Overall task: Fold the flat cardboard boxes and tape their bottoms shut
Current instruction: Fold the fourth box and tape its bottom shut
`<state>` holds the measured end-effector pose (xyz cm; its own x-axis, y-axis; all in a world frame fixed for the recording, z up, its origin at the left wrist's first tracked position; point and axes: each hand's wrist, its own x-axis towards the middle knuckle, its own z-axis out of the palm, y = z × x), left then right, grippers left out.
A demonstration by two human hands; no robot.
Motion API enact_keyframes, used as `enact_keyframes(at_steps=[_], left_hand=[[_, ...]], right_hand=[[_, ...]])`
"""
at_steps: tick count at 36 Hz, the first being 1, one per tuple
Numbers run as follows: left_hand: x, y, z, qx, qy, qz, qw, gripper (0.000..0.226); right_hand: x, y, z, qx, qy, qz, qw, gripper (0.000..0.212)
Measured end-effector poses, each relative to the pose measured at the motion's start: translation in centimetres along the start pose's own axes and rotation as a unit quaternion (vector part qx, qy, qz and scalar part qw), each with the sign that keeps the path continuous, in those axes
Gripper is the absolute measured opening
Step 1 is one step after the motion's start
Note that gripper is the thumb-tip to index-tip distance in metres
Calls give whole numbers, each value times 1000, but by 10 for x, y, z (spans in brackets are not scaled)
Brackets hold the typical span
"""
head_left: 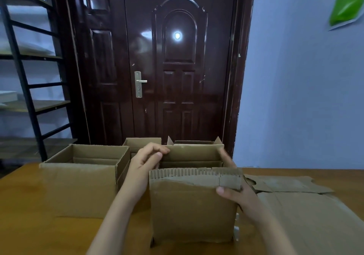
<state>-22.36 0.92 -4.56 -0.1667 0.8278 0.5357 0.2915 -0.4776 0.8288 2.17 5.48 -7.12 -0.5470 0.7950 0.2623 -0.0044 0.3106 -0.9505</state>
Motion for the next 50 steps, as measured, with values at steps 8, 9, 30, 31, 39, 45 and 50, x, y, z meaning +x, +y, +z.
enact_keyframes(at_steps=[8, 9, 30, 31, 39, 45, 50], left_hand=[[6, -11, -10, 123, -126, -69, 982, 43], [5, -13, -11, 122, -136, -81, 980, 49], [-9, -7, -5, -28, -36, 40, 998, 51], [-9, -8, -5, -40, -28, 37, 998, 56], [-10, -9, -5, 35, -62, -12, 997, 22], [-7, -5, -10, 90, -68, -26, 993, 25], [-3, -2, -12, 233, -75, -12, 970, 27]], right_hand=[[2, -6, 2, -70, -10, -30, 997, 94], [2, -7, 1, -76, -7, -30, 997, 98], [9, -15, 19, 7, 119, -3, 993, 73], [9, -14, 19, -1, 121, -3, 993, 69], [7, -11, 21, -26, 143, 14, 989, 37], [10, -8, 20, -54, 150, -13, 987, 29], [12, -2, 16, -100, 152, -23, 983, 3]])
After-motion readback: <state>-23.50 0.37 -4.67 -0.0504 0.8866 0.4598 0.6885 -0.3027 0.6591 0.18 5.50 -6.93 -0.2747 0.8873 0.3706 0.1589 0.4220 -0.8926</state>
